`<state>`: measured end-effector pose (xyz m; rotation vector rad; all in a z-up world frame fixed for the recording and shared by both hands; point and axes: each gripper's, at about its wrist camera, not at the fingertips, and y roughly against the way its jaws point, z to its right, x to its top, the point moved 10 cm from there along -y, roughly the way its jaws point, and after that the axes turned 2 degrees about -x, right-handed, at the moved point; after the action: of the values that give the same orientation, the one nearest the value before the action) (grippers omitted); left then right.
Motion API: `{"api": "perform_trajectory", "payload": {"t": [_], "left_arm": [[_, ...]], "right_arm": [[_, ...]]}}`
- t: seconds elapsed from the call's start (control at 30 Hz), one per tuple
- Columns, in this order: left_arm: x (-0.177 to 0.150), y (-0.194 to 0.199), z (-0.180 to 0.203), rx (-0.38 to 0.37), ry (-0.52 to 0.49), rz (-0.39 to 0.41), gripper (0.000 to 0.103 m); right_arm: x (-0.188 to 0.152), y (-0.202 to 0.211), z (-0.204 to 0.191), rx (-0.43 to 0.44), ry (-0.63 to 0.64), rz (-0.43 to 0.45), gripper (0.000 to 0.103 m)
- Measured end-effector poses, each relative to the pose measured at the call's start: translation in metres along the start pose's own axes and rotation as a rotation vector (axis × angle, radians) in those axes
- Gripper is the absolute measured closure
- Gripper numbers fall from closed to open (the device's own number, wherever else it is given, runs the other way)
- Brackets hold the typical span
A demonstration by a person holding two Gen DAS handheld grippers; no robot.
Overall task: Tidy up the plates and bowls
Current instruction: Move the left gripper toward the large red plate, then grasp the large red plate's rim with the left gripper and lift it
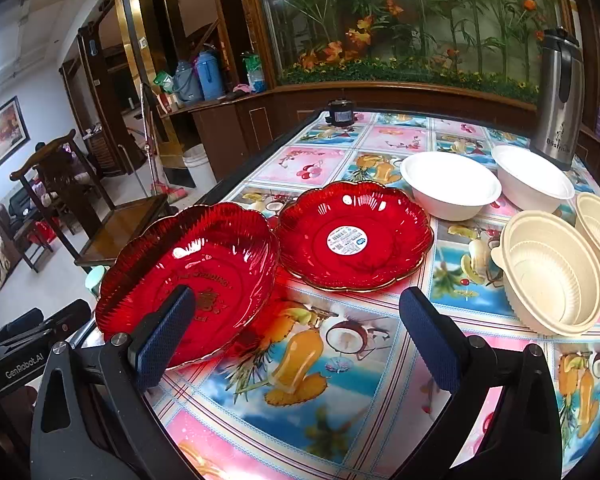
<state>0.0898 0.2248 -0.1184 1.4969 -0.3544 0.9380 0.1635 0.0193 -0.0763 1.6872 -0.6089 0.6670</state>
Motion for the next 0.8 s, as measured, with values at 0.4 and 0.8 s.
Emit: {"api": "perform_trajectory", "payload": {"t": [0.4,0.8], "left_arm": [[0.001,-0.007,-0.001,0.001,0.001,-0.021,0.001],[0.005,-0.025,-0.006,0.025,-0.008,-0.057,0.001]], "right_arm": [[-0.002,-0.009,-0.002,0.005,0.001,-0.017,0.000],[-0.003,-0.020,-0.009,0.017,-0.019,-0.053,0.000]]}}
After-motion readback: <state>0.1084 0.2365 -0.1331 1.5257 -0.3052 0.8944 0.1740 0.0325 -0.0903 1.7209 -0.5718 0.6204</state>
